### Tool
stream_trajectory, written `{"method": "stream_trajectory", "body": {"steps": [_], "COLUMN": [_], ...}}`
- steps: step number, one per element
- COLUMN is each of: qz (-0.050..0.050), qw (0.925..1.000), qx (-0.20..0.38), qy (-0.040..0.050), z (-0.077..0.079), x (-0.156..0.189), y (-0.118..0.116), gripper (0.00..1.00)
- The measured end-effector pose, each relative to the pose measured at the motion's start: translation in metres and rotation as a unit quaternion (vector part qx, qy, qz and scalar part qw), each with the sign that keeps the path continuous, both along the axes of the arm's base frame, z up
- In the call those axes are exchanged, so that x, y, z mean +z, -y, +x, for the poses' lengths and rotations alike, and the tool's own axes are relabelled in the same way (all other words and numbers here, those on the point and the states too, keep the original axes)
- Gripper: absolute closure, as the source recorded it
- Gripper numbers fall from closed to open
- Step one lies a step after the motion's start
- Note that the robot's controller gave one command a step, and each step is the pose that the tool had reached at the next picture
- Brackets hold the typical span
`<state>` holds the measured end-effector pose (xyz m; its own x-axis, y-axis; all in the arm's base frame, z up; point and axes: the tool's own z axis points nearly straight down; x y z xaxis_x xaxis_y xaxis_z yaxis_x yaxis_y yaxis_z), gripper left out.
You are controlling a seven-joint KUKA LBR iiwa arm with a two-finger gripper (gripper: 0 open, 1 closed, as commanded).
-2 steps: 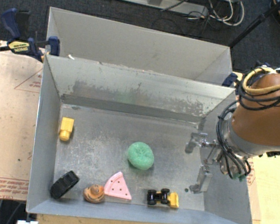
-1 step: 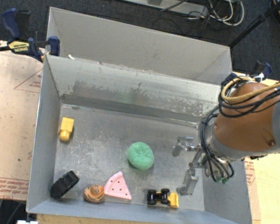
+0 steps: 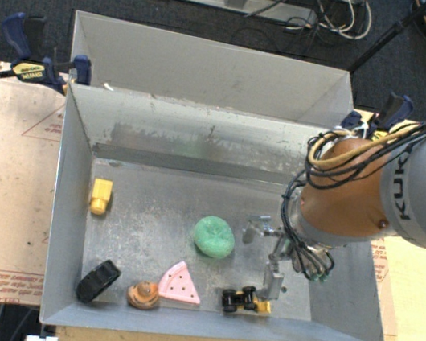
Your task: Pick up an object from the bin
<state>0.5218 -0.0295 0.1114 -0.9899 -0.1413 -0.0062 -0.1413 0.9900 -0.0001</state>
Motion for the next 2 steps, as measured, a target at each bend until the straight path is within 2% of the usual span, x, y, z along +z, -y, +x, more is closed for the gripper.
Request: {"method": "stream_trajectory", "body": {"steps": [1,2], "qz": [0.000,0.000], "qw": [1.0000,0.9942], "qx": [0.006,-0.107], "qy": [-0.0040,-0.0034], "z": [-0.0103,-0.0061], "x": [-0.0281,-0.0328], "y": [-0.0024,-0.0053], "gripper": [0.00,0.00]}}
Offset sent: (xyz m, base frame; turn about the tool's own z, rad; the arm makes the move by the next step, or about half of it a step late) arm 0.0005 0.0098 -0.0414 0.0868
